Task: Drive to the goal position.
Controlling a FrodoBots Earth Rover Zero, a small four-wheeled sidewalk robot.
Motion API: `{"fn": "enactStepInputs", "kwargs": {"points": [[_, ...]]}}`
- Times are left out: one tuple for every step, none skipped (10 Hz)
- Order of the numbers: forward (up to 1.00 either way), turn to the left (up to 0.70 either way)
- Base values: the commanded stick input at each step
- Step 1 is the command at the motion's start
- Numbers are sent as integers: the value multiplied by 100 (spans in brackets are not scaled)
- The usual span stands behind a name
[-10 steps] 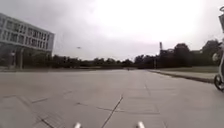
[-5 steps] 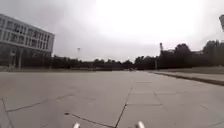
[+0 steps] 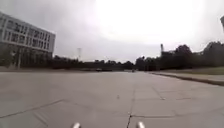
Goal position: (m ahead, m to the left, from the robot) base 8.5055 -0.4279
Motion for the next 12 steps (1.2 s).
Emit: {"fn": "enactStepInputs", "kwargs": {"points": [[85, 0], [85, 0], [85, 0], [85, 0], [85, 0], [85, 0], [85, 0], [85, 0], [85, 0], [85, 0], [85, 0], [85, 0]]}}
